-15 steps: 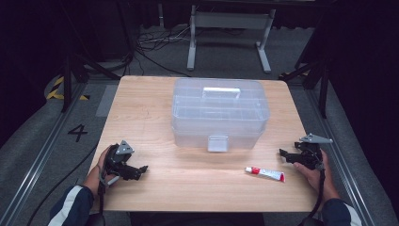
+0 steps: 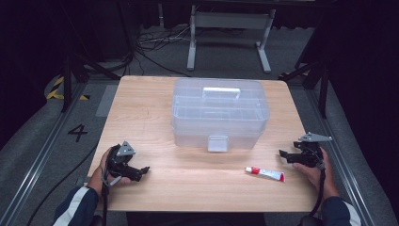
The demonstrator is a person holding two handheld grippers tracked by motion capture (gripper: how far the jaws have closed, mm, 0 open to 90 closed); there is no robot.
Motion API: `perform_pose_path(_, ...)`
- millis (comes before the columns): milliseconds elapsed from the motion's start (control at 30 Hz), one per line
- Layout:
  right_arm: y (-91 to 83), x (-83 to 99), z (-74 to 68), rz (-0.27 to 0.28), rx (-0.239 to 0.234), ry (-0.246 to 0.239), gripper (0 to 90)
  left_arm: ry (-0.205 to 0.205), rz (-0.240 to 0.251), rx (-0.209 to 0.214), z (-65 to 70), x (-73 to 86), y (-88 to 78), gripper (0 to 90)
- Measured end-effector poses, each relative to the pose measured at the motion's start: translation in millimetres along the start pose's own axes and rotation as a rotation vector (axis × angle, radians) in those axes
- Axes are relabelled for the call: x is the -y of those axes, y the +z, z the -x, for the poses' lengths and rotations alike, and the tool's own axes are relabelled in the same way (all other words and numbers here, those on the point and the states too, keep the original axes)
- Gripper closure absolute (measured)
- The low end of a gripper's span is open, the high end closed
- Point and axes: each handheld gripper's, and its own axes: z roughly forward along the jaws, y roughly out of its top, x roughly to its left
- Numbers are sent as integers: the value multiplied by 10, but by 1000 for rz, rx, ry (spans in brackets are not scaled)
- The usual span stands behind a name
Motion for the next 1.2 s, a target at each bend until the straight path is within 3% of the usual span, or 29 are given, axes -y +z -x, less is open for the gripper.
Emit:
perform_pose_path(200,-146,-76,-14,69,-23,-5,272,13,0,6,-11,-3,1,3)
perform_pose_path(300,-222,-113,-30,99,-6,-14,282,10,-1,10,-9,-4,2,4)
perform_pose_path(467,-396,-207,-89,196,17,-46,311,11,-1,11,-10,-4,3,4)
perform_pose_path(1200,-704,-743,-185,277,11,-97,336,11,0,11,-11,-4,2,4)
